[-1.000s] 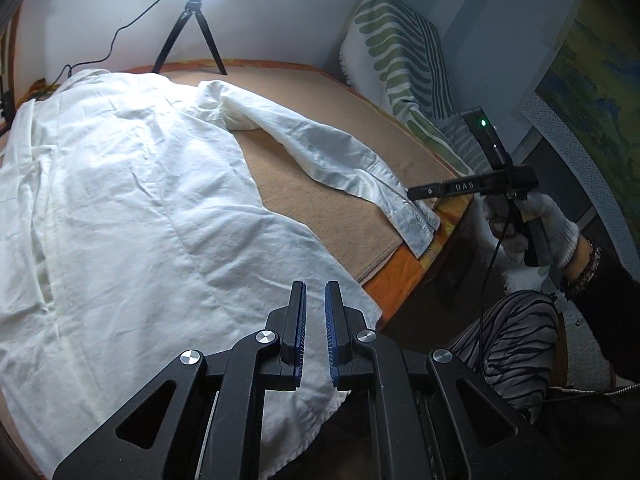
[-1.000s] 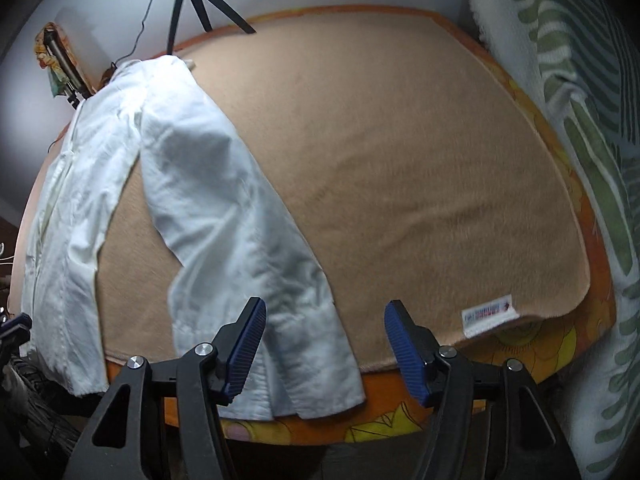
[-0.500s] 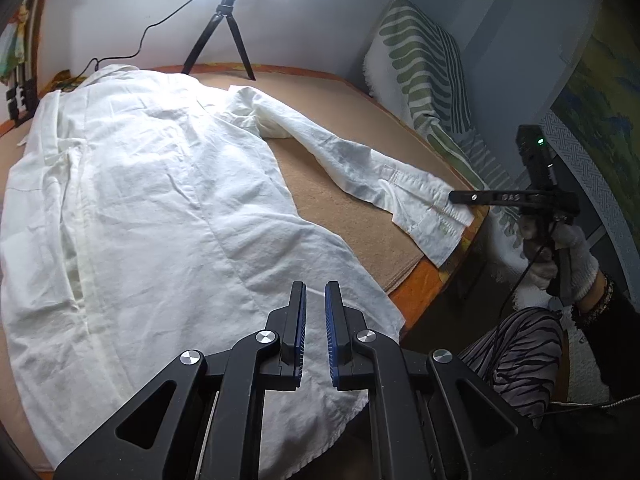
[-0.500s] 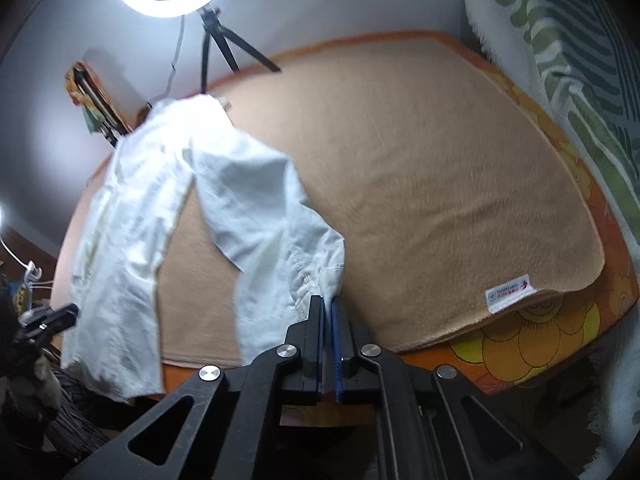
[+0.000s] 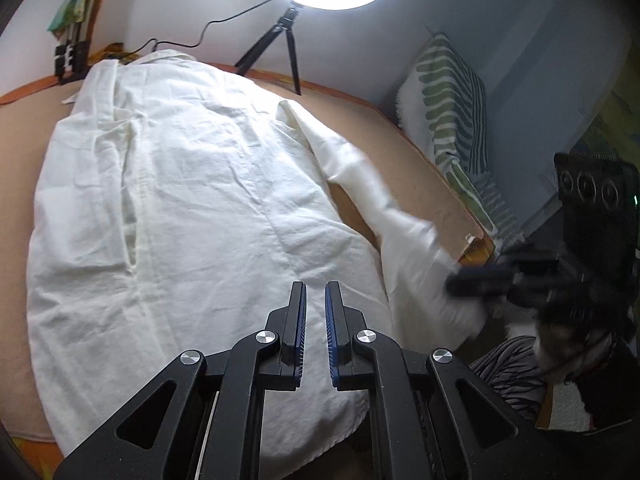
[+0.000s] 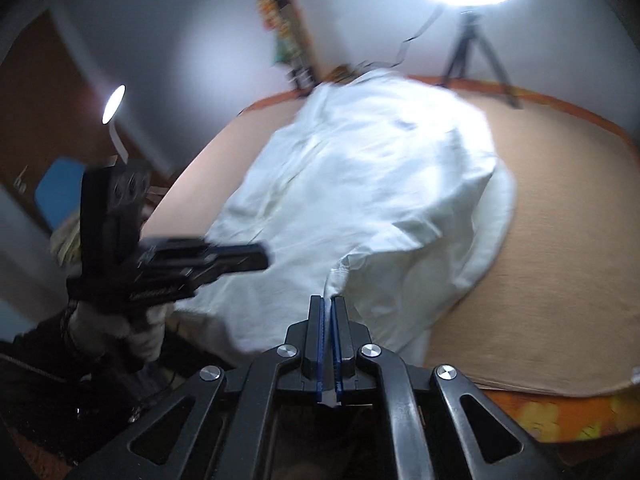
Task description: Fold small clothes
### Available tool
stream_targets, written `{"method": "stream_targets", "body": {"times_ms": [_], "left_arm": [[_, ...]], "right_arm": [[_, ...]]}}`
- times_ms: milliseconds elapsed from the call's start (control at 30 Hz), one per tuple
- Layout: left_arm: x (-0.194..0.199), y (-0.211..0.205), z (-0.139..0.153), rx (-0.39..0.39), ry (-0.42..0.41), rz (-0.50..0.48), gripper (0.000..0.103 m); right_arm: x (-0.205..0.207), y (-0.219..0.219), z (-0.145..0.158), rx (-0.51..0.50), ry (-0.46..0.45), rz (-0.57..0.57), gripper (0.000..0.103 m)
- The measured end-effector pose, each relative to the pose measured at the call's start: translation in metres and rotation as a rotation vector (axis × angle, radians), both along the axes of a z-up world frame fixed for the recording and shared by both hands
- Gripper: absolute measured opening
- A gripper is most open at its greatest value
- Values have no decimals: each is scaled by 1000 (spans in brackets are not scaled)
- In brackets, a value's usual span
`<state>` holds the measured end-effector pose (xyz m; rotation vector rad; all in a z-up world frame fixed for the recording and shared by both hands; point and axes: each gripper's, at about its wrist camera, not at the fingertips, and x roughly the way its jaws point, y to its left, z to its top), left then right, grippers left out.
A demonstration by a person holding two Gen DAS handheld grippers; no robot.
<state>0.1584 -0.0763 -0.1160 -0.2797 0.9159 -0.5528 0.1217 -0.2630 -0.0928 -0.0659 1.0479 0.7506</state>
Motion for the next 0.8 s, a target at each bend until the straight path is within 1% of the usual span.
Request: {"method": "stream_targets", "body": {"times_ms": [100,133,167,200,233,267,300,333,400,467,533,600,633,700,733,800], "left_arm": [[-3,9,-6,-12,21,16,8],[-4,12,-10,-21,35,18,8],[-4,12,-12,-32,47,17,12],[-4,11,-13,-44,61,14,22],[-5,9,-15,-58,72,4,29],[-7,6,-16,-69,78,-10,45],[-10,1,-17,-74,77,-22,54],[-13,-4,-17,-75,70,-36,55],[-15,-16,-17,-4,45,-43,55],[-16,-29,-22,83,36,-55,55],[-15,-35,-31,96,60,-82,55],[-15,-39,-39,125,61,-83,55],[-13,-41,-41,121,66,-86,53],[-13,-40,-46,88,79,-87,47],[-15,-39,-47,76,77,-86,45],[-15,-40,-49,65,78,-94,26]], "right_arm": [[-4,28,-20,-32,50,114,9],[-5,32,-21,-45,56,128,24],[-6,32,-20,-36,58,137,45],[-6,30,-16,-20,55,142,49],[-8,27,-9,1,51,152,49],[-6,24,-3,17,46,156,49],[-5,19,3,29,41,158,49],[0,16,9,34,33,153,49],[11,7,20,-4,-6,108,49],[36,-3,23,-26,-16,41,49],[71,-18,22,-20,1,-44,49],[112,-30,17,-6,29,-124,49],[131,-33,14,0,42,-159,49],[176,-44,6,22,75,-236,49],[201,-49,3,49,102,-276,49],[240,-54,-6,108,151,-333,49]]}}
